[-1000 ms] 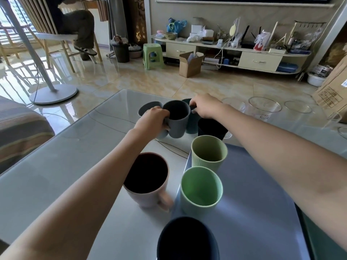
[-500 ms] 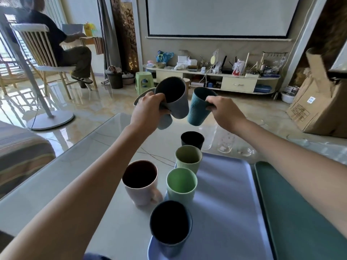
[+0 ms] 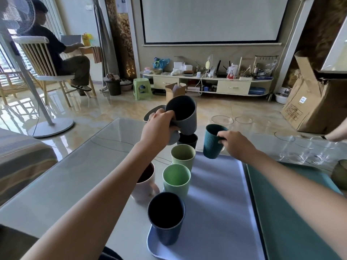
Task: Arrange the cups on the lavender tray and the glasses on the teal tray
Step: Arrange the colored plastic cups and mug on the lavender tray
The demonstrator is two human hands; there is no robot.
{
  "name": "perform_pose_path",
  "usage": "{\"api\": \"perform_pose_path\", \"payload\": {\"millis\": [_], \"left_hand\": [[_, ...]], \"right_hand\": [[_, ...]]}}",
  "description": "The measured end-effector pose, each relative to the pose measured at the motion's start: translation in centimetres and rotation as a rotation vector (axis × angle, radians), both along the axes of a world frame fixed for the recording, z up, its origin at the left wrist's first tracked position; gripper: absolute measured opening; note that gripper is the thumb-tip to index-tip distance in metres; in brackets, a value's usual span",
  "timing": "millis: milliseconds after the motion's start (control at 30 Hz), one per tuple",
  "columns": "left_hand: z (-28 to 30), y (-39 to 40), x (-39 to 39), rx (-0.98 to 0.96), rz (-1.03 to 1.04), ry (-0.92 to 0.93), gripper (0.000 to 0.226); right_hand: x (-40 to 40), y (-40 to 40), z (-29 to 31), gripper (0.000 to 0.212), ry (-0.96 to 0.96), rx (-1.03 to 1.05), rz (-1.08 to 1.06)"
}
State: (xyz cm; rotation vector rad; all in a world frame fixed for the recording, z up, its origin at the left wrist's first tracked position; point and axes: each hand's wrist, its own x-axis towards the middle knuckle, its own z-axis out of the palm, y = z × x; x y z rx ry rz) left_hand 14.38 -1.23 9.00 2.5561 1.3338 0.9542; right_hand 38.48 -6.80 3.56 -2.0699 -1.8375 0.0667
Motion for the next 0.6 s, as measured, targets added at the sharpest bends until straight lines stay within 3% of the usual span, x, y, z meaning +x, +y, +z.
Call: {"api": "perform_pose_path", "payload": {"millis": [133, 267, 400, 600], "left_hand": [[-1.2, 1.2, -0.8, -0.028, 0.018, 0.045, 0.021], [-1.7, 1.8, -1.1, -0.042, 0.025, 0.088, 0.023], [-1.9, 2.1, -1.3, -0.044, 0.036, 0.093, 0.024], [-1.9, 2.0, -1.1, -0.052, 0.039, 0.094, 0.025]], "right_hand": [[0.0, 1.3, -2.5, 0.017, 0.036, -0.090, -0.008], [-0.5, 2.2, -3.9, 0.031, -0.009, -0.113, -0.002], [-0.8, 2.5, -4.3, 0.013, -0.047, -0.124, 0.013], [-1.1, 2.5, -4.2, 0.012, -0.037, -0.128, 0.027]]}}
